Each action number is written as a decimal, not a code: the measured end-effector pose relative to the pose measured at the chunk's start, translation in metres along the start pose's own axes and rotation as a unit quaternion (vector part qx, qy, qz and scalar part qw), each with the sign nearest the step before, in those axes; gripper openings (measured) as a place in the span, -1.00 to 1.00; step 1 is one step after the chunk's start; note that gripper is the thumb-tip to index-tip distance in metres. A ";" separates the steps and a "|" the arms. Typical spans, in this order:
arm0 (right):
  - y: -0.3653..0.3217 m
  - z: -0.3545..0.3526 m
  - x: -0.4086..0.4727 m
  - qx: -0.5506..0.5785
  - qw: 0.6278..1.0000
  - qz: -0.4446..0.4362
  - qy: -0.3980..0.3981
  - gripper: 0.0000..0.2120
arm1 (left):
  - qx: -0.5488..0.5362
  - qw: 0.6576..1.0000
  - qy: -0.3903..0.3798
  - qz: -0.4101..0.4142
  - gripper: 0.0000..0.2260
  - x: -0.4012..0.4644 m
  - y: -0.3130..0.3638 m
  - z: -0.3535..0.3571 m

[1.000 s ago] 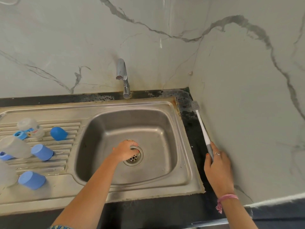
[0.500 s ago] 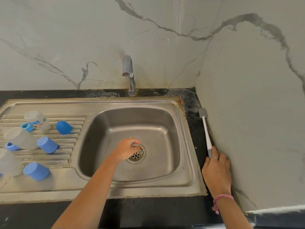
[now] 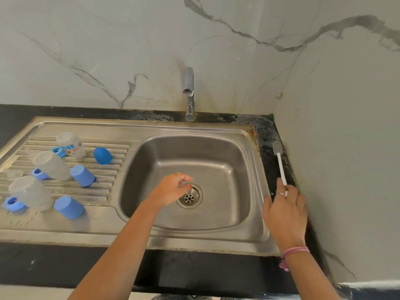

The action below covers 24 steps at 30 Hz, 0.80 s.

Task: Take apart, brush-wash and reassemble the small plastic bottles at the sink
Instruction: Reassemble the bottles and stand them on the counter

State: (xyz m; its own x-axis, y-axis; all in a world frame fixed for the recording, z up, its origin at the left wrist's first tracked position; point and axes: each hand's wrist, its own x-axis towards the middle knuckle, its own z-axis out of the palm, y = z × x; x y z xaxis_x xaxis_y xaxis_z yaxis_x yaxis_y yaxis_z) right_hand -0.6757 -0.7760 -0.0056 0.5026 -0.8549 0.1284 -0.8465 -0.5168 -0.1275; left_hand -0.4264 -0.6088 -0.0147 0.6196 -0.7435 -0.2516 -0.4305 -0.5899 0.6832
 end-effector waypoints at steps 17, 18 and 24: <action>-0.247 -0.015 -0.084 0.185 0.967 -0.151 -0.086 -0.49 | 0.066 0.979 0.066 0.183 -0.69 -0.107 -0.051 -0.094; -0.263 -0.016 -0.091 0.201 0.964 -0.154 -0.083 -0.50 | 0.060 0.975 0.083 0.198 -0.70 -0.115 -0.062 -0.106; -0.339 -0.034 -0.114 0.314 0.932 -0.181 -0.033 -0.60 | 0.017 0.958 0.161 0.236 -0.78 -0.159 -0.105 -0.178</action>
State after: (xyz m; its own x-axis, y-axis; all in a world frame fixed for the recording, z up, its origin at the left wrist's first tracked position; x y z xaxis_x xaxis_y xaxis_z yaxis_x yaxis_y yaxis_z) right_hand -0.4518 -0.5021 0.0562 0.7624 -0.6100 0.2160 -0.3612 -0.6781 -0.6401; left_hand -0.3634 -0.3726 0.0758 0.5193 -0.7970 0.3083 -0.7306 -0.2269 0.6440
